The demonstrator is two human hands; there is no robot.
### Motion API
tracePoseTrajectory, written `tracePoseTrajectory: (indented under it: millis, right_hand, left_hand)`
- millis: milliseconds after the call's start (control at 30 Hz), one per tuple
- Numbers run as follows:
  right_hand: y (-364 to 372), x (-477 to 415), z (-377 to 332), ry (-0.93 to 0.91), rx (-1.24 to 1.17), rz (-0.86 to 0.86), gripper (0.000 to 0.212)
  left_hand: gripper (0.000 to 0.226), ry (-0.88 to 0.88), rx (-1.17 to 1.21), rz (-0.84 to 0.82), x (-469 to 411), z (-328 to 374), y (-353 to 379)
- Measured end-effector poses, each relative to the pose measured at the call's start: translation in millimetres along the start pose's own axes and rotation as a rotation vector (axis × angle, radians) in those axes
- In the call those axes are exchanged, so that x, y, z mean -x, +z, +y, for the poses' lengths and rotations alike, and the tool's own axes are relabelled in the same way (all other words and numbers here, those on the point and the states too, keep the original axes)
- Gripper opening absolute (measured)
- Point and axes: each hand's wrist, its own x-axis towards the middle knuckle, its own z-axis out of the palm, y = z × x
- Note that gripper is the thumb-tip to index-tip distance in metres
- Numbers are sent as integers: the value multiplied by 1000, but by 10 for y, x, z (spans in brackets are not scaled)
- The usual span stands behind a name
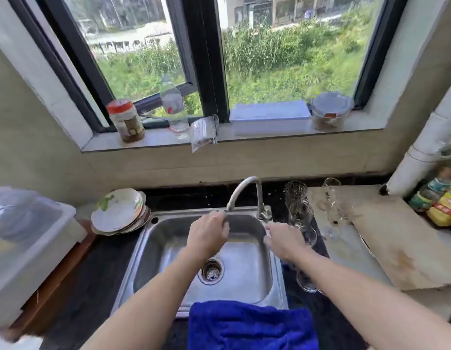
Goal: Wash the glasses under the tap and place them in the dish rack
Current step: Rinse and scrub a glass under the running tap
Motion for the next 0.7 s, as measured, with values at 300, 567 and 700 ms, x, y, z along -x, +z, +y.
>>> tracePoseTrajectory:
  millis: [300,567,700]
  right_hand:
    - [424,-997,51,653,-1038,-62,25]
    - [662,-1577,147,1013,-1688,61,25]
    - [794,-1703,184,1088,-1829,156,26]
  left_hand:
    - [31,13,174,1,-702,-282,315]
    - [32,207,272,-12,-945,-541,665]
    - [31,286,322,31,-960,-583,710]
